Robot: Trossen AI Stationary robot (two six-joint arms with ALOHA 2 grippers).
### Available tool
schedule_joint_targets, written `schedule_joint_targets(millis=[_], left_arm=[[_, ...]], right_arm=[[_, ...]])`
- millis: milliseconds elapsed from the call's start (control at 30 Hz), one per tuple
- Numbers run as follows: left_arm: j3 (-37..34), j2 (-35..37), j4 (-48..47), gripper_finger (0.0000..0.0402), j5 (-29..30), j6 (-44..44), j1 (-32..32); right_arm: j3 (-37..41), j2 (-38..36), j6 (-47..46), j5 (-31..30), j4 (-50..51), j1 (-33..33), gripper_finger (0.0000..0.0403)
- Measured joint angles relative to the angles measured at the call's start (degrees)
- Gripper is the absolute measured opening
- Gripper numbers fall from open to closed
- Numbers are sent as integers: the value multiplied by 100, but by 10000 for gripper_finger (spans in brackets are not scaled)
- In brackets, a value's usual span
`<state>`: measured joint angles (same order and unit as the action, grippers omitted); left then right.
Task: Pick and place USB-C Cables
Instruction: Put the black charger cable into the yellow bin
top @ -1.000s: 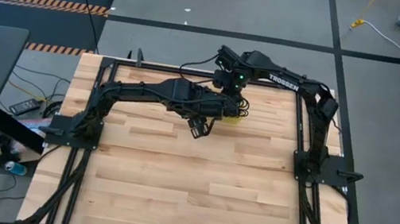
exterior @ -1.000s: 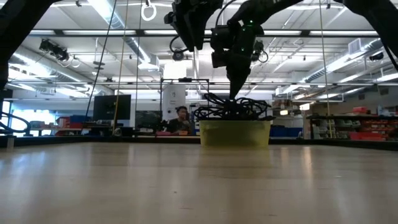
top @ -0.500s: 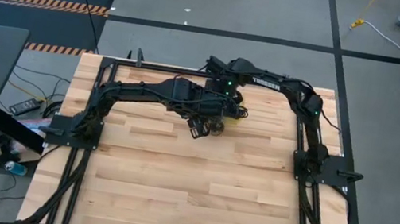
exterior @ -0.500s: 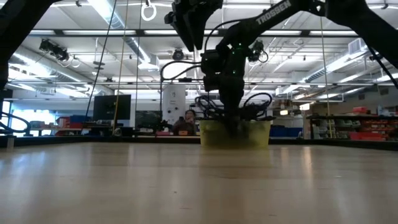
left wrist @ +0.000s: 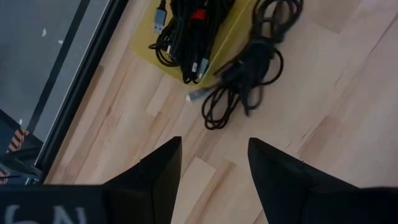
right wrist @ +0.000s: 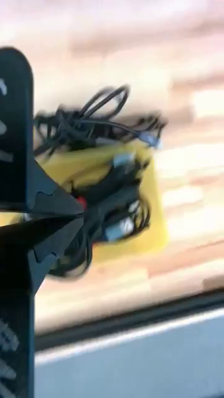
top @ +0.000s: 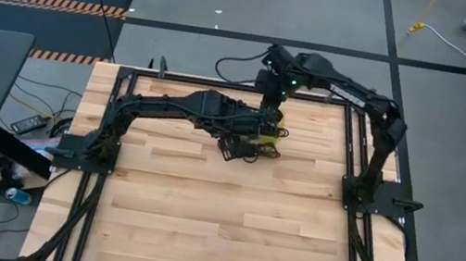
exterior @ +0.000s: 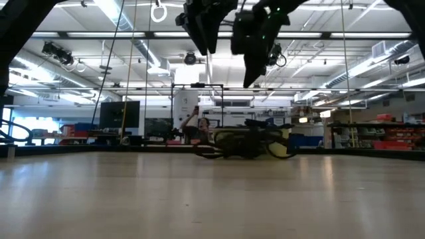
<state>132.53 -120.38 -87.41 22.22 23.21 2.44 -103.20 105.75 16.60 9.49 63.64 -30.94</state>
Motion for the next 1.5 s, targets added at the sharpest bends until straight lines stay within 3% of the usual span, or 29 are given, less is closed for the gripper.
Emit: schedule_joint_targets(millis=[200, 433, 600, 733, 1000, 1500], left_arm=[[0, 0, -250, 192, 2, -47, -7], [0, 37, -262, 192, -18, -153, -32], [0, 37, -260, 192, -23, -154, -92], [0, 37, -256, 192, -19, -143, -113], [0, 37, -265, 192, -10, -151, -120], [-9, 24, -221, 192, -44, -221, -120]], right_arm=[[2, -447, -389, 821, 516, 217, 32], [536, -472, -150, 876, 877, 662, 51], [1432, -452, -120, 863, 206, 923, 86], [1964, -455, -220, 527, -525, 1115, 126], [2314, -461, -273, -144, -1206, 1294, 191], [3082, -463, -271, -345, -1950, 1287, 202]])
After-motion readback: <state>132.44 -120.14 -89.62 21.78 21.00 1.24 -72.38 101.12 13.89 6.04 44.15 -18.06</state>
